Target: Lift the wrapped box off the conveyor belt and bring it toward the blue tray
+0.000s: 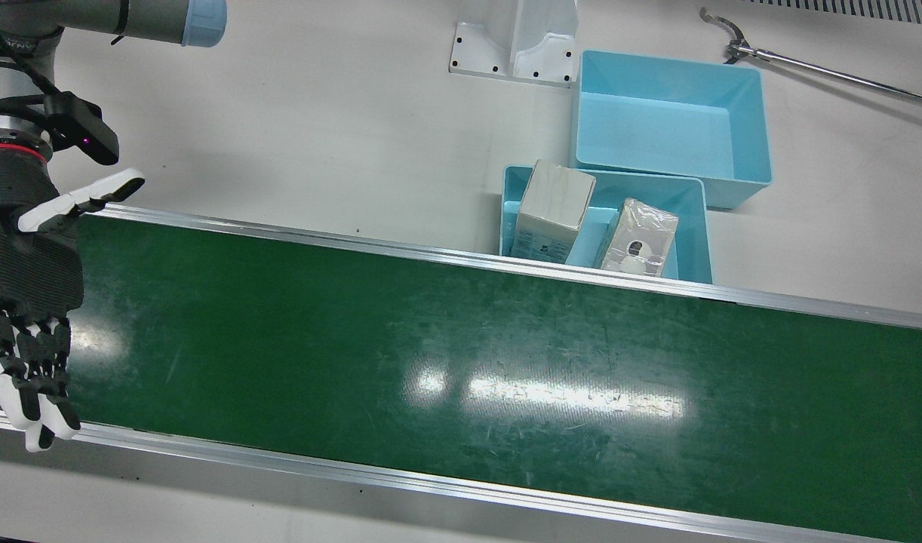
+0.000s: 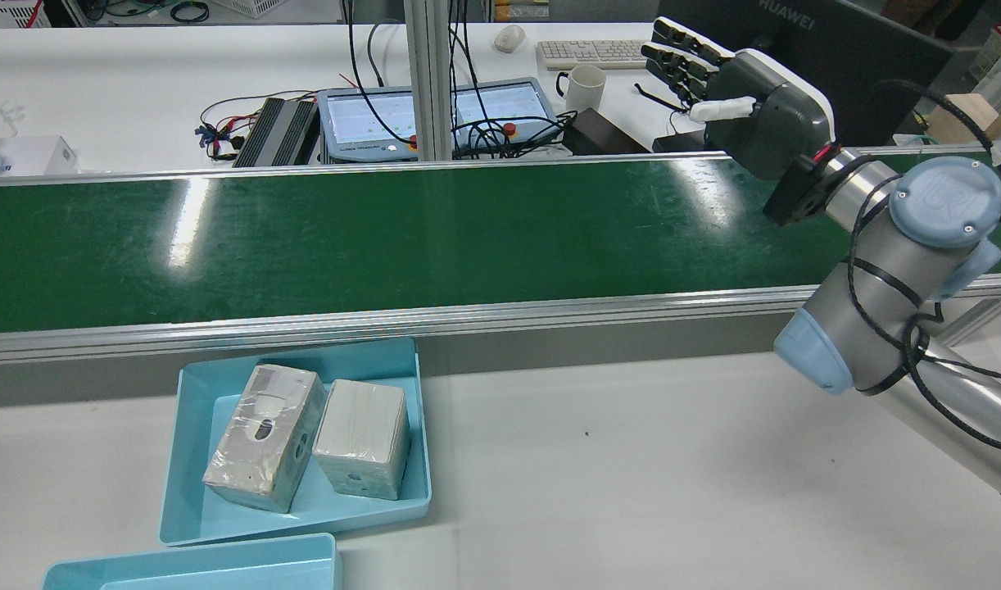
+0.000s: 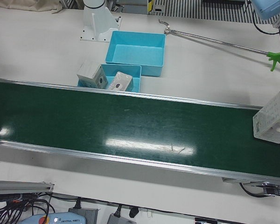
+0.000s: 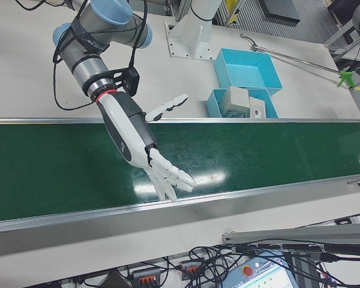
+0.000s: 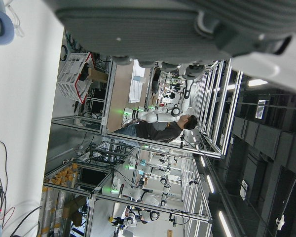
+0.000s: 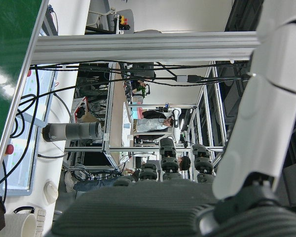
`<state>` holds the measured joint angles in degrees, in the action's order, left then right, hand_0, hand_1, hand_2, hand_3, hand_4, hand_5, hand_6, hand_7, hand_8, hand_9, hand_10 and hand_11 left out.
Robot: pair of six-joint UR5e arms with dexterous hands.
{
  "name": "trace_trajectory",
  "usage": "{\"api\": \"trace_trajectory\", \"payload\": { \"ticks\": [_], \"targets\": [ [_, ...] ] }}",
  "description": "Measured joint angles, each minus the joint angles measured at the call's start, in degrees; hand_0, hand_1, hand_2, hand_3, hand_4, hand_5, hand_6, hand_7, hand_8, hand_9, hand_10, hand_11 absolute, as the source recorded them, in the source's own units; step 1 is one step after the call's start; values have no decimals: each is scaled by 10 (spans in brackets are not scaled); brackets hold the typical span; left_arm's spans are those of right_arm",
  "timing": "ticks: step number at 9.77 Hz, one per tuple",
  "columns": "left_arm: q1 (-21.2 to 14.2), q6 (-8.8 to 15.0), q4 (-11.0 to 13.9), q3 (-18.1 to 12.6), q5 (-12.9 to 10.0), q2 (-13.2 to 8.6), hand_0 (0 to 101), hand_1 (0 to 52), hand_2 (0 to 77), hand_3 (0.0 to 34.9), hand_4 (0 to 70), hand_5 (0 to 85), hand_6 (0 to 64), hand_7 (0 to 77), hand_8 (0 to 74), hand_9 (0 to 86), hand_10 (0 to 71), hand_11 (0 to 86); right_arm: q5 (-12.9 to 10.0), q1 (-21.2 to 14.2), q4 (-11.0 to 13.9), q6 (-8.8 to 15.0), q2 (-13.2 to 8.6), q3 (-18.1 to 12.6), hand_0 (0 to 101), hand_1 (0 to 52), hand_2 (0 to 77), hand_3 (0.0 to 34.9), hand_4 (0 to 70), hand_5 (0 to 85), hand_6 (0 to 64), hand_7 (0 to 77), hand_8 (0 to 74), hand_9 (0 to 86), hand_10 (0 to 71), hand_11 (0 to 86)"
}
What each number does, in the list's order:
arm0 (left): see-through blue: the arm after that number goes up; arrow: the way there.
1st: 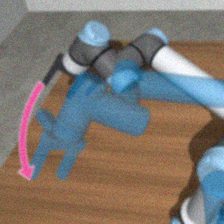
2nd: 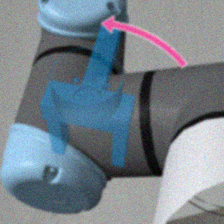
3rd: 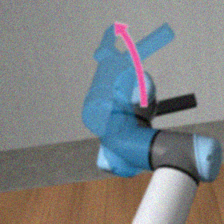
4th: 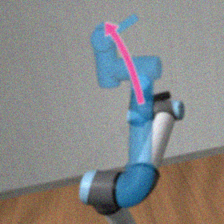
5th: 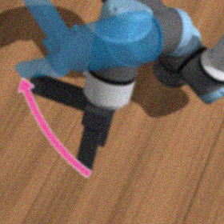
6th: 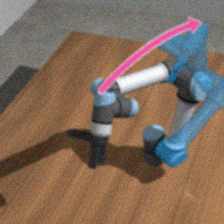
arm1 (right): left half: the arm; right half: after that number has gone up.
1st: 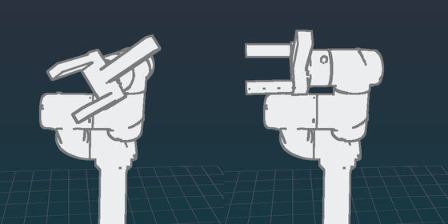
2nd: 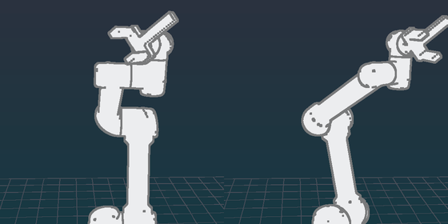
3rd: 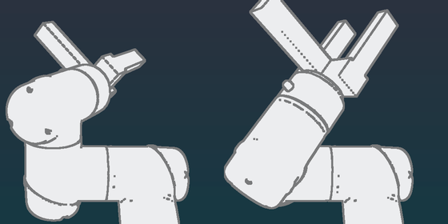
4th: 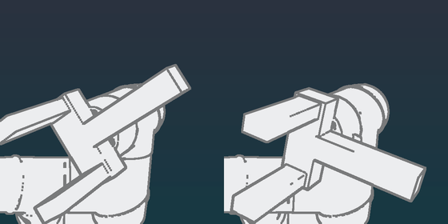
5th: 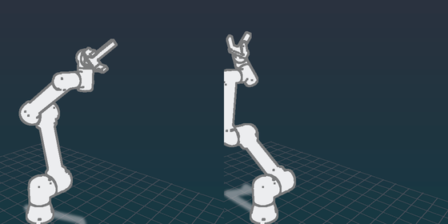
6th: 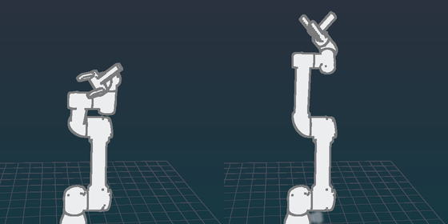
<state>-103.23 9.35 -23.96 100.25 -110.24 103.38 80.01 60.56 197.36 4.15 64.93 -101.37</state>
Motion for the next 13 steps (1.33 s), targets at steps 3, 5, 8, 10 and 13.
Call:
{"api": "trace_trajectory", "payload": {
  "ticks": [3,5,8,10,13],
  "targets": [
    [0,0,0,0,0,0,0,0,11,0,5,11,0,5,5,5,5,5,4,6,0,-2,10,-14,457,120,76,0,98,65,33,125,33,27,0,11],
    [0,0,0,0,0,0,0,0,11,0,5,11,5,5,5,0,0,5,7,2,6,-10,29,-41,461,120,98,0,98,76,33,131,38,22,0,11],
    [0,0,0,0,0,0,0,0,11,0,5,11,5,5,5,5,0,5,20,1,13,-15,37,-64,411,76,22,0,49,33,33,98,38,22,0,11],
    [0,0,0,0,0,0,0,0,5,0,0,11,5,5,5,0,5,5,26,30,14,-8,46,-73,411,76,22,0,49,33,33,98,38,22,0,11],
    [0,0,0,0,0,0,0,0,11,0,0,11,5,5,5,0,0,5,34,55,15,-7,50,-70,390,49,38,0,125,82,76,180,49,65,0,11]
  ]
}}
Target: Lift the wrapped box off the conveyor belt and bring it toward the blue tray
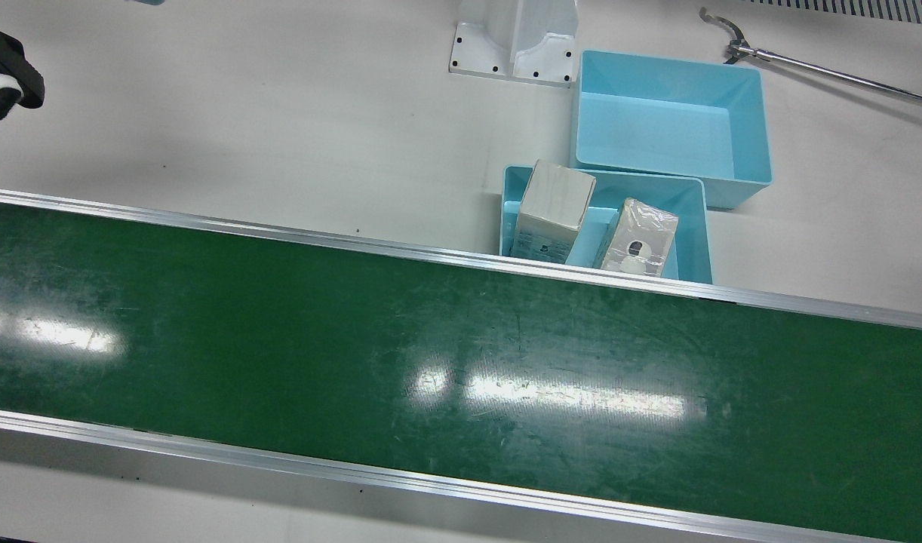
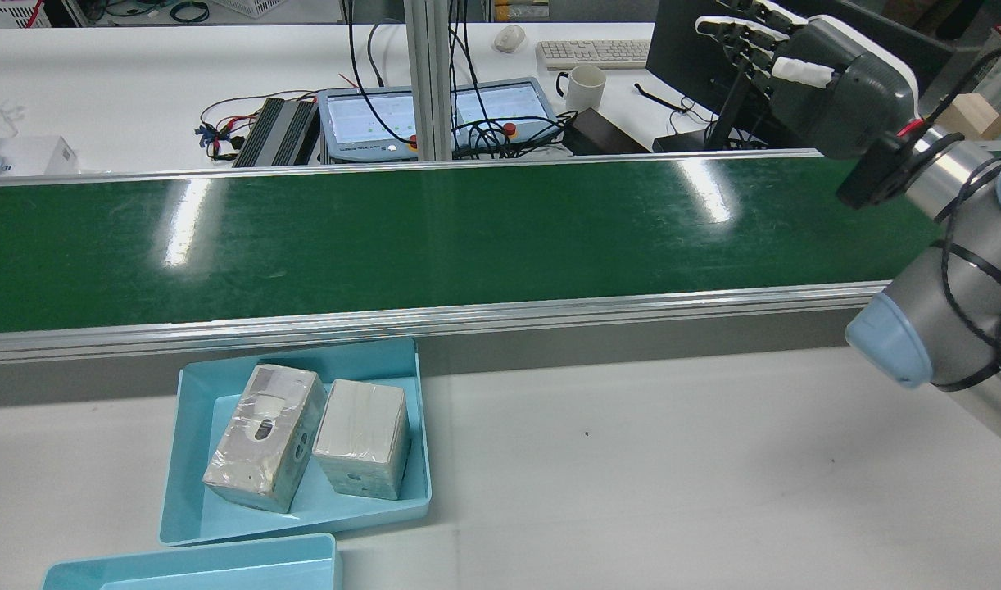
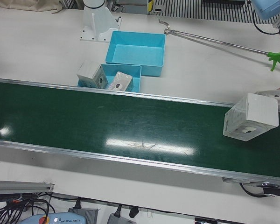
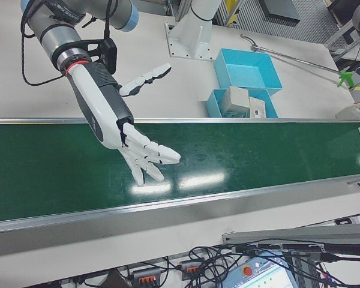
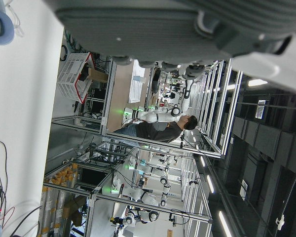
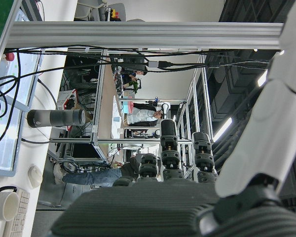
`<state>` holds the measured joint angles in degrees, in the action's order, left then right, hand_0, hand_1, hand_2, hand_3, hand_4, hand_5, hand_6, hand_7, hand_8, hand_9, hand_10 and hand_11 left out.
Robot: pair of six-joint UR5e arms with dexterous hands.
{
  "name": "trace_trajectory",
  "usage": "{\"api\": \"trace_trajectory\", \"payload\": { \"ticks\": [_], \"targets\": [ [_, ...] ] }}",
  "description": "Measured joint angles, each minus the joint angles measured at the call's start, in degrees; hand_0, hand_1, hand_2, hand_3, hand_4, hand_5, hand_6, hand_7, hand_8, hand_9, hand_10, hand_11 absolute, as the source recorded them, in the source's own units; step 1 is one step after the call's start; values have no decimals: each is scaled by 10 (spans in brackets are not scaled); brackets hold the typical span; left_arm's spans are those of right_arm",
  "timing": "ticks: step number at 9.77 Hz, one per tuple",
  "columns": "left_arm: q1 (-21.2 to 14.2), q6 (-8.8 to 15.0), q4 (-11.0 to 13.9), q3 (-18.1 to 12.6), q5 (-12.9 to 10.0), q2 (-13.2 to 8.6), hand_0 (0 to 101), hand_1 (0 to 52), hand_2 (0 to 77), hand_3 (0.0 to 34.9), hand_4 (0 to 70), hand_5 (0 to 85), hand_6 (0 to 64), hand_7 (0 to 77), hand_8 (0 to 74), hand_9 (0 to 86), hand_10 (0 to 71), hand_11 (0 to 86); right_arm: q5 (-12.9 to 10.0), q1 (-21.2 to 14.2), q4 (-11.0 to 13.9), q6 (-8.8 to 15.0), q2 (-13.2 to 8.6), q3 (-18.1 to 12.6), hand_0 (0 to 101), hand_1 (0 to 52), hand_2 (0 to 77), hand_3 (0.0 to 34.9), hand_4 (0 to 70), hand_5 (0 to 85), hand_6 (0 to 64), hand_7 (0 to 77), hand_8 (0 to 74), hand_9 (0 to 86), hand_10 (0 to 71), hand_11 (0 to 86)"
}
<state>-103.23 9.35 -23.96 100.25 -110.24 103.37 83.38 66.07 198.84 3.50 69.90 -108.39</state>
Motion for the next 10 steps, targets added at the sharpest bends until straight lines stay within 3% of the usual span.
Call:
{"api": "trace_trajectory", "payload": {
  "ticks": [2,3,4,6,10],
  "targets": [
    [0,0,0,0,0,0,0,0,11,0,5,11,5,5,5,5,0,5,1,-5,15,-2,-4,-8,399,71,71,0,136,104,82,207,71,82,0,11],
    [0,0,0,0,0,0,0,0,11,0,5,11,5,5,5,0,5,5,2,-13,29,-5,-5,-14,459,115,60,0,131,125,82,229,49,44,0,11],
    [0,0,0,0,0,0,0,0,11,0,0,11,5,5,5,0,5,5,2,-20,40,-8,-6,-18,459,98,71,0,125,125,65,196,60,44,0,11],
    [0,0,0,0,0,0,0,0,11,0,0,11,5,5,5,5,5,5,2,-15,51,-14,-5,-25,461,109,71,0,115,125,65,202,71,65,0,11],
    [0,0,0,0,0,0,0,0,11,0,0,11,5,5,5,5,5,5,3,9,55,-20,16,-49,454,82,44,0,125,142,71,224,82,71,0,11]
  ]
}}
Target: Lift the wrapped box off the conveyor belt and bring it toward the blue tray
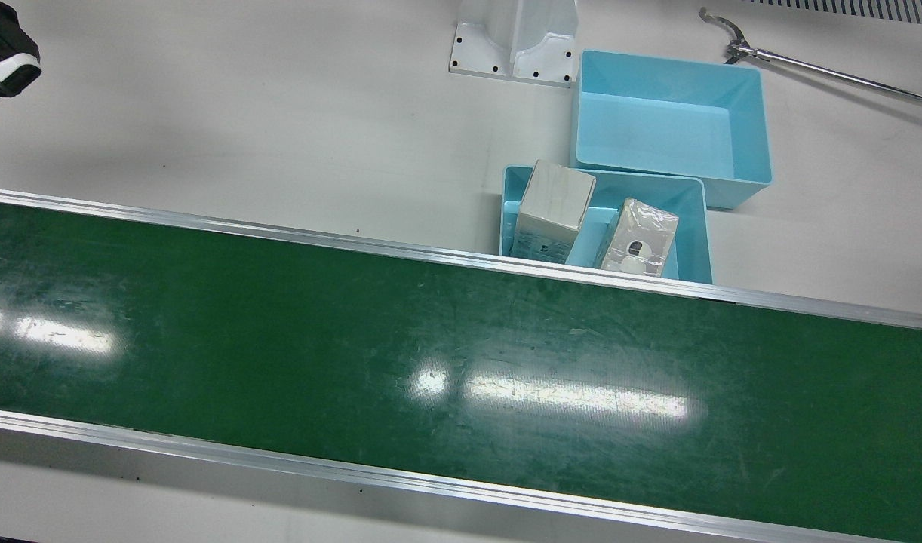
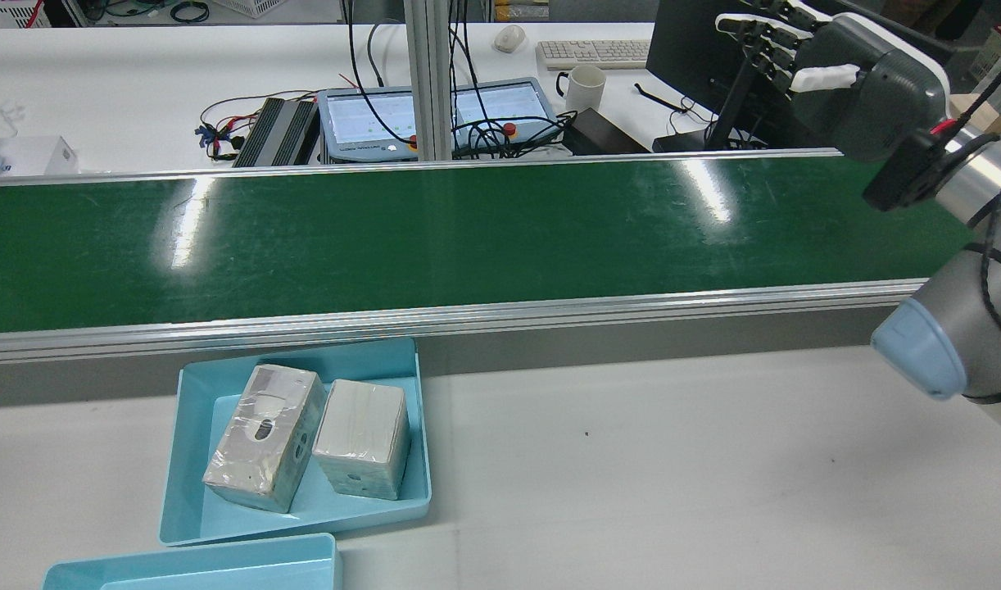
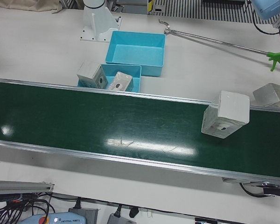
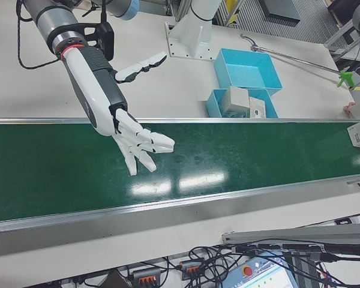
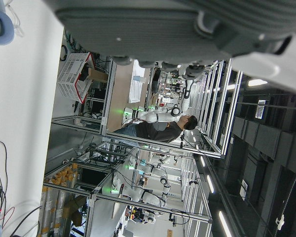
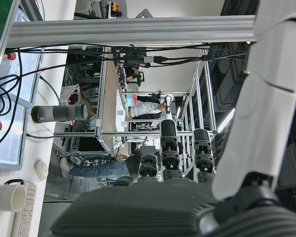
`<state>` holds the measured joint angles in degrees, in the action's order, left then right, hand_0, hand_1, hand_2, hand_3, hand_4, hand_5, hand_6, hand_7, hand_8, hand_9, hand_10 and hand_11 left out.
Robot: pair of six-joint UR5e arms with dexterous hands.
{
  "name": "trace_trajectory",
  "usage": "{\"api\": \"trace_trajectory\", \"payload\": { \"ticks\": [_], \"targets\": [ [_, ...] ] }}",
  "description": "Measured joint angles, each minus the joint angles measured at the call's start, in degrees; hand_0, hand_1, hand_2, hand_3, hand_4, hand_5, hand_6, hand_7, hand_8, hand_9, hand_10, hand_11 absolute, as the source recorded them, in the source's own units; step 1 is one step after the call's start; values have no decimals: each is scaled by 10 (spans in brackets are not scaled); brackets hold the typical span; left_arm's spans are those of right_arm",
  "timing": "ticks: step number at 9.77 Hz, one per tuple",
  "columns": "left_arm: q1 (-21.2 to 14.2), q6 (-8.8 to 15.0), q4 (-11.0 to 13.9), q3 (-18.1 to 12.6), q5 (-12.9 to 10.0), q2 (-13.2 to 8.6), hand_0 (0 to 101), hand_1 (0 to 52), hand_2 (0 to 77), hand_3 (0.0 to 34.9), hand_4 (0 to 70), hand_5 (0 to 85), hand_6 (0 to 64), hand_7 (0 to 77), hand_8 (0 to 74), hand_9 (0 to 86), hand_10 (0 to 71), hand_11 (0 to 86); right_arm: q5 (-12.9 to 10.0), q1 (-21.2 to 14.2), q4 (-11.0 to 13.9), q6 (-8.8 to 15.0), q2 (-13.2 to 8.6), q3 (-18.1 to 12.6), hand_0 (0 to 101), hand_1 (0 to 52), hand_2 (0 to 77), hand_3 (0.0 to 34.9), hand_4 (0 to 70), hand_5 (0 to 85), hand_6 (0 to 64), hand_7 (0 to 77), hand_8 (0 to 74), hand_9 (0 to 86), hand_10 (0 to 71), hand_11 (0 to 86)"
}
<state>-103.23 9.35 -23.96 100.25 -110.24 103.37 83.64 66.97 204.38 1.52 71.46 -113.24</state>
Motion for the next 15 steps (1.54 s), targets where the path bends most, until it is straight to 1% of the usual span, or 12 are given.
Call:
{"api": "trace_trajectory", "payload": {
  "ticks": [1,3,4,5,7,9,12,15],
  "targets": [
    [0,0,0,0,0,0,0,0,5,0,5,11,0,5,5,5,5,5,0,4,1,-2,4,-5,455,98,33,0,125,131,71,224,82,76,0,11],
    [0,0,0,0,0,0,0,0,11,0,0,11,5,5,5,5,5,5,0,10,1,-5,16,-15,455,98,33,0,125,131,71,224,82,76,0,11],
    [0,0,0,0,0,0,0,0,11,0,0,11,5,5,5,5,5,5,0,14,1,-6,22,-20,456,93,38,0,109,125,71,213,82,82,0,11],
    [0,0,0,0,0,0,0,0,11,0,0,11,5,5,5,5,5,5,0,16,1,-7,27,-22,437,76,44,0,109,125,60,213,82,82,0,11],
    [0,0,0,0,0,0,0,0,11,0,5,11,5,5,5,5,5,5,-1,14,2,-8,37,-24,435,71,44,0,109,125,65,207,82,82,0,11],
    [0,0,0,0,0,0,0,0,11,0,5,11,5,5,5,0,5,5,-1,10,3,-6,39,-21,436,71,44,0,120,125,71,218,82,82,0,11],
    [0,0,0,0,0,0,0,0,5,0,5,11,5,5,5,5,5,5,-1,8,2,-4,38,-21,426,71,44,0,115,120,71,218,82,76,0,11],
    [0,0,0,0,0,0,0,0,5,0,0,11,0,5,5,5,5,5,-1,-1,0,-4,36,-19,424,71,33,0,104,120,71,218,82,82,0,11]
  ]
}}
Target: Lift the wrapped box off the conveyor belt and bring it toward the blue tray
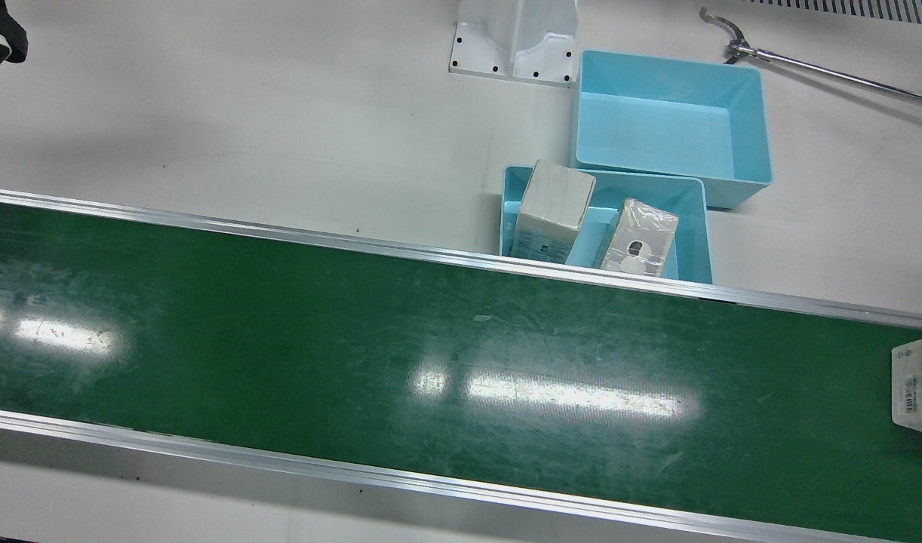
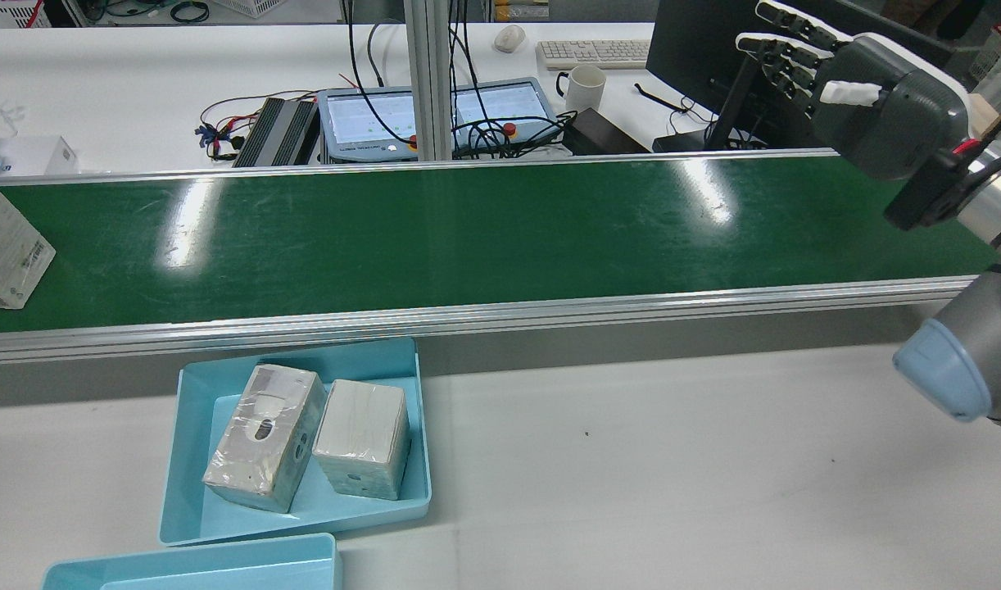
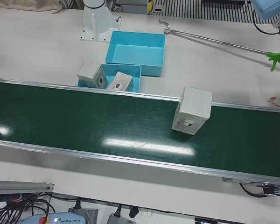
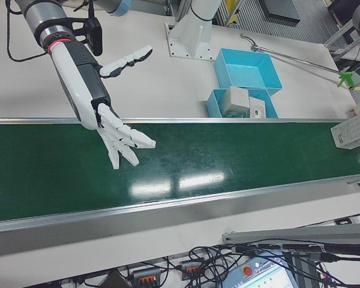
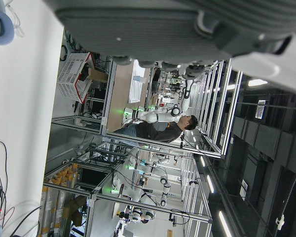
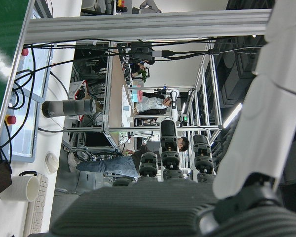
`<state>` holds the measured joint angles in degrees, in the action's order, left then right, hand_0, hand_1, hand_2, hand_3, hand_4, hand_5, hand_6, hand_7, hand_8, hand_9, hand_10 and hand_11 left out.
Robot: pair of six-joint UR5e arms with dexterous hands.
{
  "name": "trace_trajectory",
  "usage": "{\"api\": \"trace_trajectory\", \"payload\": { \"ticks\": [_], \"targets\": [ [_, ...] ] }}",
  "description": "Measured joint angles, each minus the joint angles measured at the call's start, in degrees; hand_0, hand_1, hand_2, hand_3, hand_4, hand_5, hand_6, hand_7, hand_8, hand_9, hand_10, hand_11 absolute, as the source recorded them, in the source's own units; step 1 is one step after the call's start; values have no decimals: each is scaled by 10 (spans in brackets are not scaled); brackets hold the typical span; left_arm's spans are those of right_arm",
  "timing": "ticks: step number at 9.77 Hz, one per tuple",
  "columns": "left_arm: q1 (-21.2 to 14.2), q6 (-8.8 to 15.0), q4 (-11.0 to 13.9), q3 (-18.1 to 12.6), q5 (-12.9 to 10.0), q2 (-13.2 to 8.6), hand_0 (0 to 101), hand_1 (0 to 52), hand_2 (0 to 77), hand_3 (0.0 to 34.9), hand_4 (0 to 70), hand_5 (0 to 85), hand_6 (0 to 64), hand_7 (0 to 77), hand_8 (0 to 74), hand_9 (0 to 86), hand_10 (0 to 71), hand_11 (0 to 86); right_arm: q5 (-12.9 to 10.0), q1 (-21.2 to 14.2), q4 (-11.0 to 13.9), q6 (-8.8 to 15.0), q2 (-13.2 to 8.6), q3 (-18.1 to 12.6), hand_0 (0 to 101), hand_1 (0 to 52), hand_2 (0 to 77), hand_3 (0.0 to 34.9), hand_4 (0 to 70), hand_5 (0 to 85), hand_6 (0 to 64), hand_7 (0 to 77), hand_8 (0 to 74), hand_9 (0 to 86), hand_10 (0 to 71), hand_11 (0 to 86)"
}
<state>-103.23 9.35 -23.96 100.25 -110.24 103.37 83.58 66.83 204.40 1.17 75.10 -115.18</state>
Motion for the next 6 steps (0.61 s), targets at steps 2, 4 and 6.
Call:
{"api": "trace_trajectory", "payload": {
  "ticks": [2,4,6],
  "targets": [
    [0,0,0,0,0,0,0,0,11,0,0,11,0,5,5,5,0,5,0,-2,0,-1,-4,-1,424,71,33,0,104,120,71,218,82,82,0,11],
    [0,0,0,0,0,0,0,0,5,0,0,11,5,5,5,0,0,5,0,-1,2,-3,-7,-4,442,71,49,0,104,120,65,202,65,65,0,11],
    [0,0,0,0,0,0,0,0,5,0,0,11,5,5,5,5,0,5,0,-3,4,-2,-8,-3,443,87,49,5,104,120,65,213,65,65,0,11]
  ]
}}
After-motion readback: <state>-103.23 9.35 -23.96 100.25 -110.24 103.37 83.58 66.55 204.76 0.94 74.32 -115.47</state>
